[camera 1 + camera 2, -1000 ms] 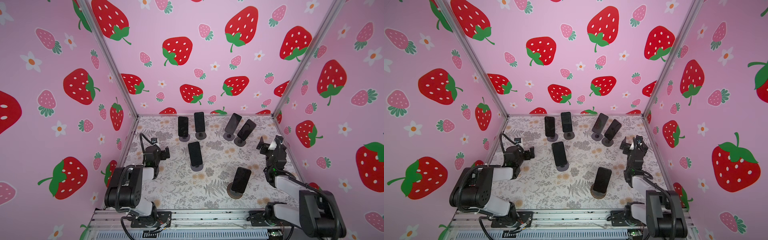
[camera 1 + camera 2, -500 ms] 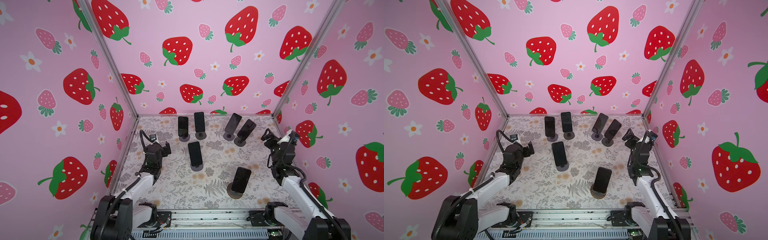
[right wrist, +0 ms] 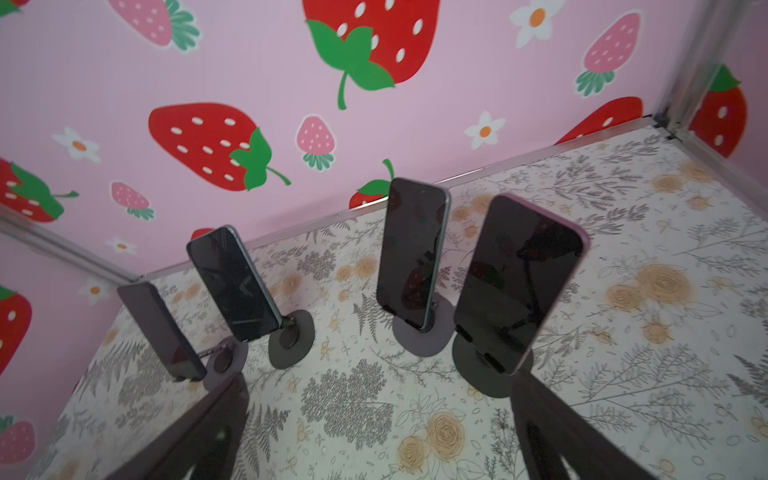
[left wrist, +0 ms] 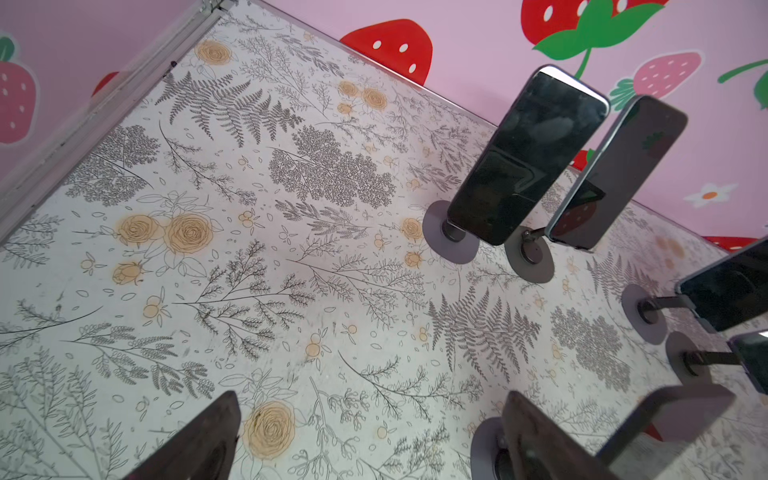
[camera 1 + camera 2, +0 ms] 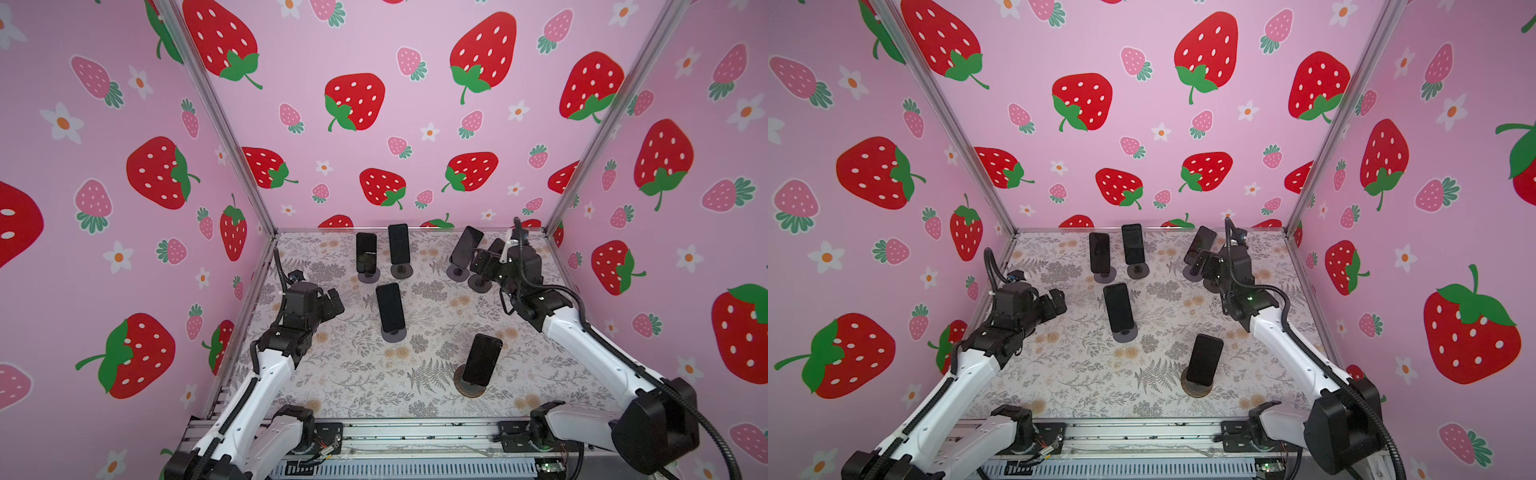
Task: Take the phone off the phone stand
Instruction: 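Reach the right gripper toward the central black phone while the left arm rises, then close the right gripper on the black phone's top edge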
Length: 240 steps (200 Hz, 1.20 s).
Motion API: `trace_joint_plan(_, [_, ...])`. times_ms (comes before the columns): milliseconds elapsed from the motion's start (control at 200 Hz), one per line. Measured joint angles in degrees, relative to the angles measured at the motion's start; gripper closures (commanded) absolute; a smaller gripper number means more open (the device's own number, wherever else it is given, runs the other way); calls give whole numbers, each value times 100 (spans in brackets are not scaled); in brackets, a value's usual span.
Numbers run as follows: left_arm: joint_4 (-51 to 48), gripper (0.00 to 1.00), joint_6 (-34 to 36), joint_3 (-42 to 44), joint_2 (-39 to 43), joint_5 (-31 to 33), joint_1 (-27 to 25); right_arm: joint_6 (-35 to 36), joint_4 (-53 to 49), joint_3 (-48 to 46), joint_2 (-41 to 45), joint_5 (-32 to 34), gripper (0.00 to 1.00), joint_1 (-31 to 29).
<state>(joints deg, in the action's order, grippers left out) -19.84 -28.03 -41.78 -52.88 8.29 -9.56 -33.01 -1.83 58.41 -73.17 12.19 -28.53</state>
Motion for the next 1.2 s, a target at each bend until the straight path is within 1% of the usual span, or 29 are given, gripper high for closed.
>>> trace_joint_plan(65, [-188,1,46,-94,280,50,31,105,-120,299,-247,-2,0,-306])
trace_joint_plan(140, [-271,1,-55,-103,588,94,87,175,-227,549,-476,35,0,-693])
trace_joint_plan(210, [-203,1,-72,-85,713,-142,177,229,-378,850,-758,66,0,-1139])
trace_joint_plan(275, [-96,1,-72,-83,662,-409,219,297,-525,1222,-1106,90,0,-1556])
trace_joint_plan(375, [-157,1,-24,-151,269,-774,219,422,-767,1777,-1655,109,0,-2103])
trace_joint_plan(520, [-866,1,-59,-833,-793,-837,221,393,-1217,2538,-2404,105,0,-2627])
trace_joint_plan(655, [-1410,0,-35,-1591,-1593,-918,240,188,-1587,3038,-2798,236,0,-2828])
trace_joint_plan(750, [-1537,1,-26,-1818,-1888,-1047,245,44,-1705,3193,-2898,348,0,-2885])
trace_joint_plan(835, [-1692,1,-24,-1821,-1961,-1062,247,-70,-1910,3373,-3008,483,0,-2922])
trace_joint_plan(980, [-1882,1,33,-1821,-1934,-1023,264,-210,-2352,3921,-3453,649,0,-2990])
trace_joint_plan(1201, [-1961,1,131,-1821,-1797,-920,310,-236,-2629,3971,-3814,640,0,-3128])
